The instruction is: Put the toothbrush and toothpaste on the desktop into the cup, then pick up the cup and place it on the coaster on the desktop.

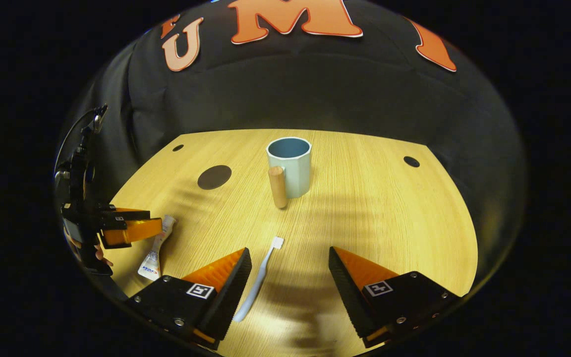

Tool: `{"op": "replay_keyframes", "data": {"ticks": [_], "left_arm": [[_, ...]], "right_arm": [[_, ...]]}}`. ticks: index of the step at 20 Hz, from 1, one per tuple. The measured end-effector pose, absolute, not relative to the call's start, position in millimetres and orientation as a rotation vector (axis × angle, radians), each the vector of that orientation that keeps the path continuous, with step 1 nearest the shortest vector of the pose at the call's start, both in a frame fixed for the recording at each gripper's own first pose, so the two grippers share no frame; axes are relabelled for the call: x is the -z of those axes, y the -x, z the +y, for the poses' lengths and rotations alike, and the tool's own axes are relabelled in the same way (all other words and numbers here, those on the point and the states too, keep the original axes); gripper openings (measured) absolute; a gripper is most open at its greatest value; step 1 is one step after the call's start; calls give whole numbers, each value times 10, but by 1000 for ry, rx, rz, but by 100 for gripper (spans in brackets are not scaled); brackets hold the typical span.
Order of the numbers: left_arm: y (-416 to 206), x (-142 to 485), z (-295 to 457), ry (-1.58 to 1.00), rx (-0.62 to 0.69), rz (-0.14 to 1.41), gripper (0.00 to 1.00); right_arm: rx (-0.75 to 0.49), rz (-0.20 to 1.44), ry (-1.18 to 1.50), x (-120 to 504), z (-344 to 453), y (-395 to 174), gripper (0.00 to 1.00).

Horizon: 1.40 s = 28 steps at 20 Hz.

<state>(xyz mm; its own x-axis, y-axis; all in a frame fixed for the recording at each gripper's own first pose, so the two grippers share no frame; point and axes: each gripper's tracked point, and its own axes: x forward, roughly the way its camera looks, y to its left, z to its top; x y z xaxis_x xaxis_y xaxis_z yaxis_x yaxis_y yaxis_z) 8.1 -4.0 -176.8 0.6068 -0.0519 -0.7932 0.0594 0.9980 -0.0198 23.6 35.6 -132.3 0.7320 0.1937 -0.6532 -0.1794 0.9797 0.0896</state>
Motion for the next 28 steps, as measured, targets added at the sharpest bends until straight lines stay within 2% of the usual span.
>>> {"op": "replay_keyframes", "data": {"ticks": [1,2,3,5,6,8,11,16,21,24,25,26,28], "left_arm": [[-67,1808,-19,-8,53,945,68],[-44,1840,-3,-9,48,973,73],[-30,1889,12,-10,41,996,73],[8,1938,11,-5,30,1044,66],[-4,1942,26,-12,25,1063,55],[-6,1949,78,-16,11,1092,60],[32,1989,45,-20,-12,1132,53],[77,2114,-36,-30,-24,1149,45],[68,2127,-92,-26,2,1128,31],[52,2105,-97,-22,15,1104,30],[75,2136,-105,-22,24,1112,24],[38,2133,-106,-23,22,1103,24],[28,2165,-193,-2,43,1098,17]], "right_arm": [[-210,741,-25,1359,371,-239,94],[-214,751,-26,1381,376,-244,93],[-212,763,-23,1404,368,-256,92],[-212,789,-23,1466,391,-255,92],[-215,802,-29,1509,405,-255,91],[-228,824,-43,1566,466,-252,90],[-232,851,-39,1631,515,-244,90],[-243,898,-46,1720,587,-202,89],[-242,921,-44,1761,600,-191,88],[-240,939,-50,1802,640,-183,87],[-240,944,-47,1815,646,-174,87],[-238,948,-44,1833,654,-174,87],[-236,962,-46,1857,694,-161,84]]}}
